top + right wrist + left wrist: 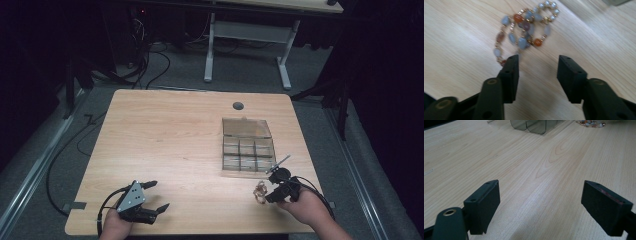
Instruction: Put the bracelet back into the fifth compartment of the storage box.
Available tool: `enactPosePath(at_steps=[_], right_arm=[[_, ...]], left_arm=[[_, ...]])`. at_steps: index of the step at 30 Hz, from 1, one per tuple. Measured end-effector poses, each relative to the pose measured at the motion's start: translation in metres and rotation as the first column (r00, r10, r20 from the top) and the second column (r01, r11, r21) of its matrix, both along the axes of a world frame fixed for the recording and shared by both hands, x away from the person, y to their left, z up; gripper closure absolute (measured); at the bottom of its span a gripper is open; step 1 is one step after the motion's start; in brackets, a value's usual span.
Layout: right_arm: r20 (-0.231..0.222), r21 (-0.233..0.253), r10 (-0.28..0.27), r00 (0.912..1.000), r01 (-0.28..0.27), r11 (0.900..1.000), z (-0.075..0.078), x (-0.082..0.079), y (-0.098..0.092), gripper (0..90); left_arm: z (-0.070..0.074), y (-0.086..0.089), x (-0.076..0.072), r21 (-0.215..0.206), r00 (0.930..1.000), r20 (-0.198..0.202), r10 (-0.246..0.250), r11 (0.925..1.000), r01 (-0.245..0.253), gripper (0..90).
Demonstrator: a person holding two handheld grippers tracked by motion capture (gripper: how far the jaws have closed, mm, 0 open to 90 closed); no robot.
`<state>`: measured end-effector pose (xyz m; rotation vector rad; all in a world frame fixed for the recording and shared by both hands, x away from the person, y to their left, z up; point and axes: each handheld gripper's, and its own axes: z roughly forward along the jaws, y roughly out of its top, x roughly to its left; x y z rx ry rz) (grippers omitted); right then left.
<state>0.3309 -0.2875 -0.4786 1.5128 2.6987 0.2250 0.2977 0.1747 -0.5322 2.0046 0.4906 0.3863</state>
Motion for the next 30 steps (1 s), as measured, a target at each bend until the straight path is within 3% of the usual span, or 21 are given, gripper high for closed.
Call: enactPosePath(at_steps=[3,6,8,9,14,22,25,30], right_arm=[[-0.008,0.016,0.012,0.9999,-0.011,1.000,0.002,0.002,0.005,41.1],[0.015,0.001,0.031,0.9994,-0.031,1.000,0.004,0.004,0.013,34.3],[0.007,-0.003,0.032,0.9995,-0.032,0.999,0.002,0.006,0.016,30.2],[-0.014,0.000,0.029,0.9995,-0.029,1.000,0.000,0.009,0.018,28.7],[-0.020,-0.011,0.036,0.9992,-0.036,0.999,-0.007,0.015,0.024,26.6],[-0.021,-0.038,0.054,0.9983,-0.055,0.998,-0.014,0.023,0.031,29.8],[-0.011,-0.065,0.063,0.9980,-0.063,0.996,-0.014,0.023,0.033,36.3],[-0.005,-0.065,0.066,0.9978,-0.066,0.996,-0.011,0.024,0.032,48.5]], left_arm=[[0.000,0.000,0.000,0.000,1.0000,0.000,0.001,1.0000,-0.001,16.1],[0.000,0.000,0.000,-0.001,1.0000,-0.001,0.001,1.0000,-0.001,16.2],[0.000,0.000,0.000,-0.001,1.0000,-0.002,0.000,1.0000,0.000,16.1],[0.000,0.000,0.000,-0.001,1.0000,-0.002,0.001,1.0000,-0.001,16.1],[0.000,0.001,0.000,-0.006,1.0000,-0.002,0.001,1.0000,-0.001,16.2],[0.000,0.001,0.000,-0.006,1.0000,-0.003,-0.003,1.0000,0.003,16.2],[0.000,0.001,0.000,-0.006,1.0000,-0.004,-0.002,1.0000,0.002,16.2],[0.000,0.000,0.000,-0.002,1.0000,-0.004,-0.005,1.0000,0.005,16.2]])
